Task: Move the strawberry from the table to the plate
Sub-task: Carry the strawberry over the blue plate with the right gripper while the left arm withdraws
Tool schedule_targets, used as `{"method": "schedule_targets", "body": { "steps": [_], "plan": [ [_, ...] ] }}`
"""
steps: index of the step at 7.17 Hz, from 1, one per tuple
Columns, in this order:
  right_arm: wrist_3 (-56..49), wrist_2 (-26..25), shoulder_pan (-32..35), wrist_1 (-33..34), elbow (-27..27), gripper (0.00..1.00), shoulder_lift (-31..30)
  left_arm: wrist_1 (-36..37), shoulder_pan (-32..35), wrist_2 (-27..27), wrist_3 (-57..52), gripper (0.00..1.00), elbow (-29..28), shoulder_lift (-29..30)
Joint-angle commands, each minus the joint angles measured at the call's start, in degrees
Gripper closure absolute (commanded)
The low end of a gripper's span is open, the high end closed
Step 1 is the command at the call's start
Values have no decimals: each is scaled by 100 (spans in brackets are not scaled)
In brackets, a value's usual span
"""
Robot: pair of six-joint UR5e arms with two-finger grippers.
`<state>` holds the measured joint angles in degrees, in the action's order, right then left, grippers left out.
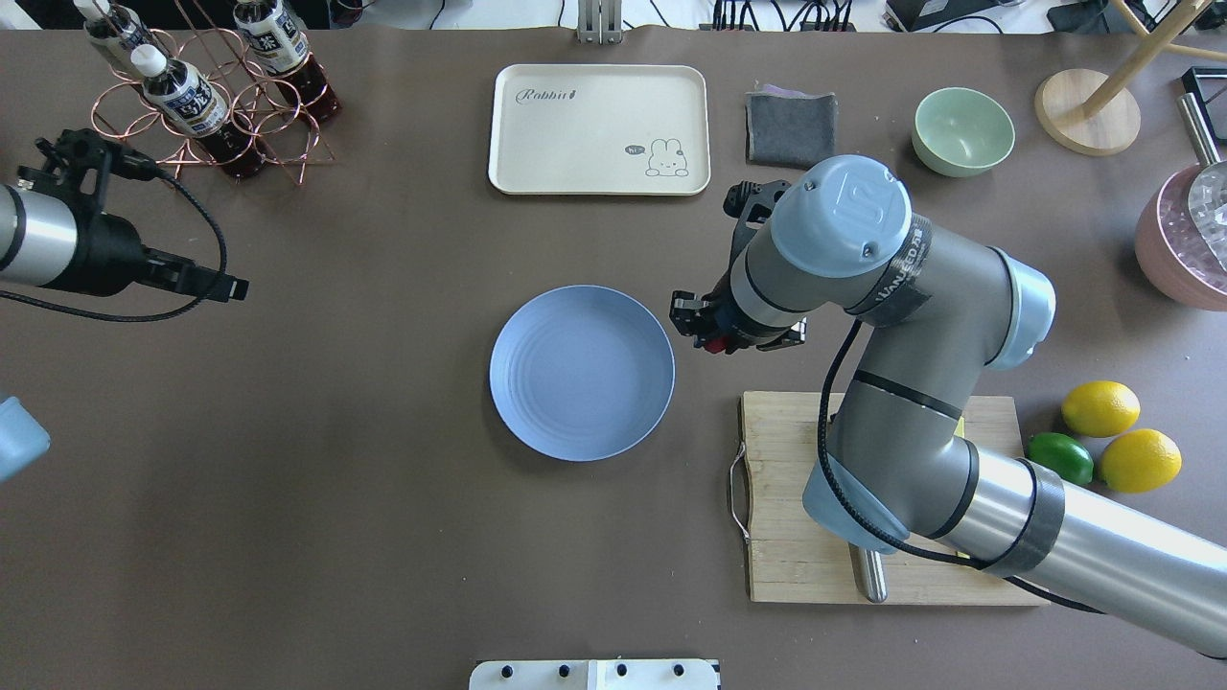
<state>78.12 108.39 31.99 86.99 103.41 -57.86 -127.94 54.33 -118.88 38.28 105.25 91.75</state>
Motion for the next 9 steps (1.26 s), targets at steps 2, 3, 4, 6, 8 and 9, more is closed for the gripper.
{"method": "schedule_targets", "body": {
  "steps": [2, 3, 4, 6, 8, 9],
  "plan": [
    [283, -589, -631, 300, -224, 100, 572, -320, 918, -371, -497, 2, -293, -667],
    [283, -600, -685, 310, -373, 100, 748, -311, 1322, -712, -741, 2, -590, -667],
    [274, -748, -703, 275, -783, 100, 1037, -189, 1778, -1029, -1561, 2, -881, -658],
    [239, -871, -703, 188, -1427, 100, 1400, 57, 2099, -1234, -1824, 2, -1190, -632],
    [239, -925, -712, -383, -1771, 100, 1401, 67, 2143, -1234, -1833, 2, -1270, -632],
    [204, -934, -720, -393, -1824, 100, 1409, 67, 2230, -1234, -1833, 2, -1305, -623]
  ]
}}
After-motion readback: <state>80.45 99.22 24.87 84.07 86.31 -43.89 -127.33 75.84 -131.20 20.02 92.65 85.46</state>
